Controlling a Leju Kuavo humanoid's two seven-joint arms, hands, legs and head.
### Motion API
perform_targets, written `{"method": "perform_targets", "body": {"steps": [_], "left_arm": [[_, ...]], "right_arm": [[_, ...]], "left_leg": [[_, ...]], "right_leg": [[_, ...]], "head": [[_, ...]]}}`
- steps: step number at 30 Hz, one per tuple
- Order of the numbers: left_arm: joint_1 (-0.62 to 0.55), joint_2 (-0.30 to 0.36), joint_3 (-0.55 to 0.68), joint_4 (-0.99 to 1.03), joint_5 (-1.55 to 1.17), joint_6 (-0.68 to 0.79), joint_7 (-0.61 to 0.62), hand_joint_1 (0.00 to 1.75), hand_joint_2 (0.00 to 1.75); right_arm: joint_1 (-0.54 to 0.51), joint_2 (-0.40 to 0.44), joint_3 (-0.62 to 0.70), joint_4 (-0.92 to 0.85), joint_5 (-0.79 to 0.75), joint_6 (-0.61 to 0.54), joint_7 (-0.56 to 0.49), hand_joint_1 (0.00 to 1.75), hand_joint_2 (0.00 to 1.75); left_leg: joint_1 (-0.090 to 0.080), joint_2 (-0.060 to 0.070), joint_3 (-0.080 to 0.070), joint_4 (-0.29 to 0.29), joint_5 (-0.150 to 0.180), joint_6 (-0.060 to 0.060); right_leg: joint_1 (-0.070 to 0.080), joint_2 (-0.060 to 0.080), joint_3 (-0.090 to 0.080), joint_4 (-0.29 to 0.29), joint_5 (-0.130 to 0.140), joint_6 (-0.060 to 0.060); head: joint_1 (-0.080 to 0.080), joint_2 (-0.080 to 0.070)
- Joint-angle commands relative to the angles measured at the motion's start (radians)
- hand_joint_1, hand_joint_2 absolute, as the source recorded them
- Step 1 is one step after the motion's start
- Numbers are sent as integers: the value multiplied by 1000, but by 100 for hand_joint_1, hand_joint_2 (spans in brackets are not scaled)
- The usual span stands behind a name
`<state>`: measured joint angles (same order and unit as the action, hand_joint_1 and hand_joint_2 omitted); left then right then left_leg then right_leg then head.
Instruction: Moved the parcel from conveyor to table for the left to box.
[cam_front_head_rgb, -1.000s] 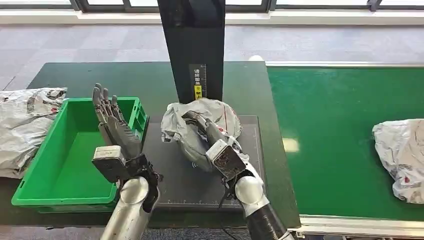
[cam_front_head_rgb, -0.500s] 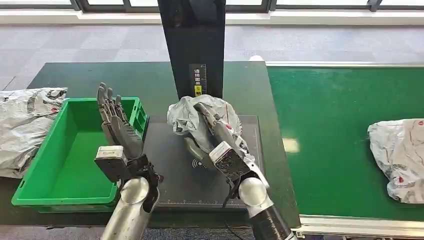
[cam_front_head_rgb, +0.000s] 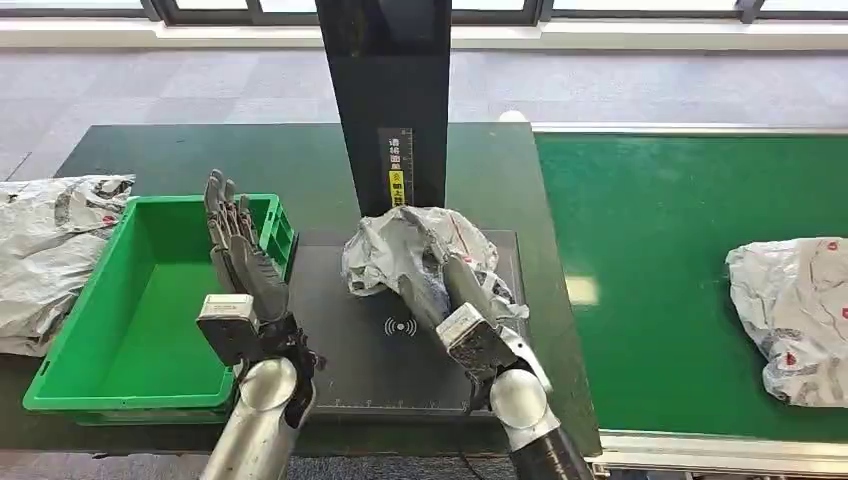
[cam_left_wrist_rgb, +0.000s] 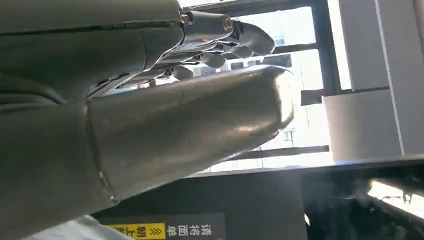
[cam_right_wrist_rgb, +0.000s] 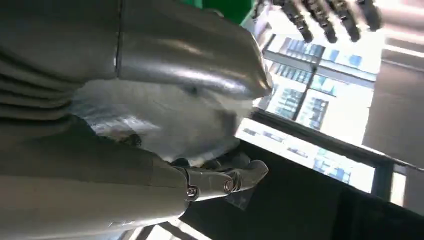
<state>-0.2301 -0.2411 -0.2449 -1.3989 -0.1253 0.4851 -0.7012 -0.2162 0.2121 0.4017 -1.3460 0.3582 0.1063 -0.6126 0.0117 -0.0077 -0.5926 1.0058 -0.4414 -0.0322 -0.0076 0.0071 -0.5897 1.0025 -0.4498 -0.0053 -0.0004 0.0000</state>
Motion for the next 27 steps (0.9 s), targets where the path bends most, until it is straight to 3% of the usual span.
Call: {"method": "perform_targets", "body": {"steps": [1, 3, 4, 8, 12, 15, 18, 21, 27], "left_arm": [[-8, 1, 33, -5, -46, 74, 3, 0, 0], [9, 0, 32, -48, -17, 132, 3, 0, 0], [24, 12, 18, -90, 6, 185, 3, 0, 0], [86, 38, 12, -136, 50, 140, 3, 0, 0], [71, 35, 20, -87, -14, 24, 3, 0, 0], [-6, 79, -53, 54, -227, -117, 145, 0, 0], [-70, 69, -71, 203, -462, -209, 268, 0, 0], [-83, 45, -55, 281, -556, -259, 232, 0, 0], [-77, 58, -66, 268, -596, -279, 245, 0, 0]], "right_arm": [[32, -34, -47, -122, 4, 21, -3, 0, 0], [44, -36, -37, -142, 65, -16, -2, 0, 0], [56, -42, -28, -157, 115, -43, -8, 0, 175], [87, -59, 21, -203, 298, -131, -3, 0, 175], [106, -44, -4, -297, 203, -128, -46, 0, 175], [141, -57, -28, -361, 154, -115, -85, 0, 175], [179, -83, -14, -430, 129, -133, -85, 0, 175], [180, -89, -15, -439, 119, -134, -85, 0, 175], [176, -87, -15, -435, 114, -140, -85, 0, 175]], "left_leg": [[0, 1, 2, -1, 0, 1], [0, -1, 1, -1, 0, 1], [0, -1, 1, -1, 0, 1], [0, 2, 3, -2, 0, 2], [0, 1, 2, -2, -1, 1], [-1, -2, 2, -2, 0, 2], [-1, -6, 2, -3, 2, 2], [-1, -6, 3, -4, 2, 3], [-2, 2, 2, -1, 0, 2]], "right_leg": [[0, 0, 2, -1, 0, 0], [0, -1, 2, -1, 0, 0], [0, -1, 1, -1, 0, 0], [0, 1, 3, -2, 0, 0], [0, 0, 3, -2, -1, 0], [-1, -3, 3, -2, -1, 1], [-1, -7, 4, -4, -1, 1], [0, -8, 6, -6, 0, 2], [0, 2, 1, -2, 1, 2]], "head": [[0, 0], [0, 0], [0, 0], [0, 0], [0, 0], [0, 0], [0, 0], [0, 0], [0, 0]]}}
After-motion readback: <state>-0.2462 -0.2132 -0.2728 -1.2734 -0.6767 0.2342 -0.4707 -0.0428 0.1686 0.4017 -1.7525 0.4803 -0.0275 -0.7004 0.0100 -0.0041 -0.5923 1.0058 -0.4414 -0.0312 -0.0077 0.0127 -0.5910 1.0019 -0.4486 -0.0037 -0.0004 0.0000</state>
